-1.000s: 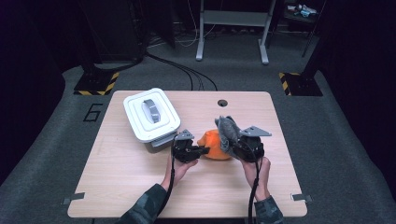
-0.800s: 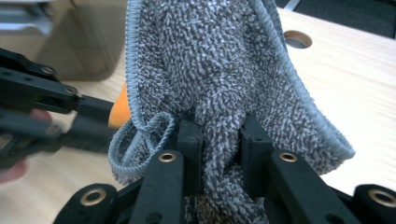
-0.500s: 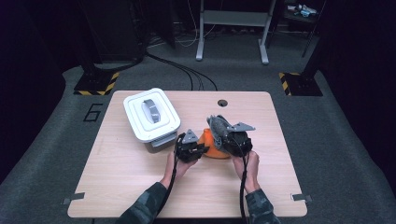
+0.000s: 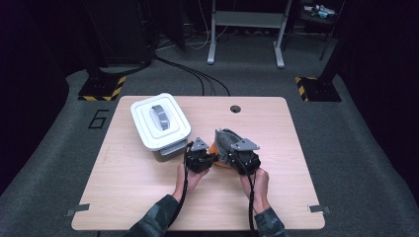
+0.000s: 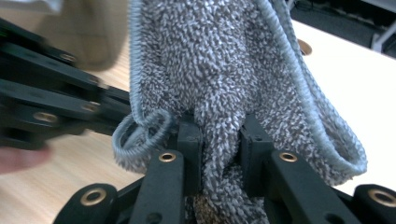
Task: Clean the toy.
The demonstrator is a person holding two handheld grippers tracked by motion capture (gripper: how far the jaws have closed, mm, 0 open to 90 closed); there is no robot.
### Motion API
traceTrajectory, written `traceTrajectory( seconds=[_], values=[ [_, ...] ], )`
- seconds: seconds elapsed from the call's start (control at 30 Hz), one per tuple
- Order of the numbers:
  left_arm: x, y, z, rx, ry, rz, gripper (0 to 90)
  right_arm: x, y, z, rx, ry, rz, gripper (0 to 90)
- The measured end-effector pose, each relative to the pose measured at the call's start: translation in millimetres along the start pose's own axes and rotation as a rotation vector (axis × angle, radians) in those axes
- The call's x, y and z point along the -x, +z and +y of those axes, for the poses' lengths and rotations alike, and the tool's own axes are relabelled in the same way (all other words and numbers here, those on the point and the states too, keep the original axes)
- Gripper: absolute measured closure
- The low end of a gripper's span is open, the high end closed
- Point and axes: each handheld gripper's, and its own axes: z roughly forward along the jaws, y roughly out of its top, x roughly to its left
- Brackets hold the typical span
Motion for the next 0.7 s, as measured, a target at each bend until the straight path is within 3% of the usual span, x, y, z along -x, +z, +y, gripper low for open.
traceTrajectory(
  seconds=[0.17,0.33,0.43,0.57,0.7],
  values=[
    [1.3,1.6,1.3,0.006,0.032,0.003,85.3,22.5,1.9,-9.7,-0.01,0.046,-0.018,74.3],
    [4.3,2.6,3.4,0.012,0.026,-0.008,85.1,44.5,2.6,-20.4,-0.045,0.101,-0.05,74.0],
    [5.7,2.3,5.2,0.017,0.027,-0.012,85.0,51.7,-2.0,-19.6,-0.041,0.121,-0.044,74.0],
    [8.1,2.1,6.3,0.018,0.042,-0.02,85.0,42.0,-17.1,-7.8,0.024,0.125,0.008,74.0],
    [8.2,2.7,6.6,0.014,0.056,-0.014,85.1,14.3,-14.4,8.4,0.022,0.048,0.051,74.0]
  ],
)
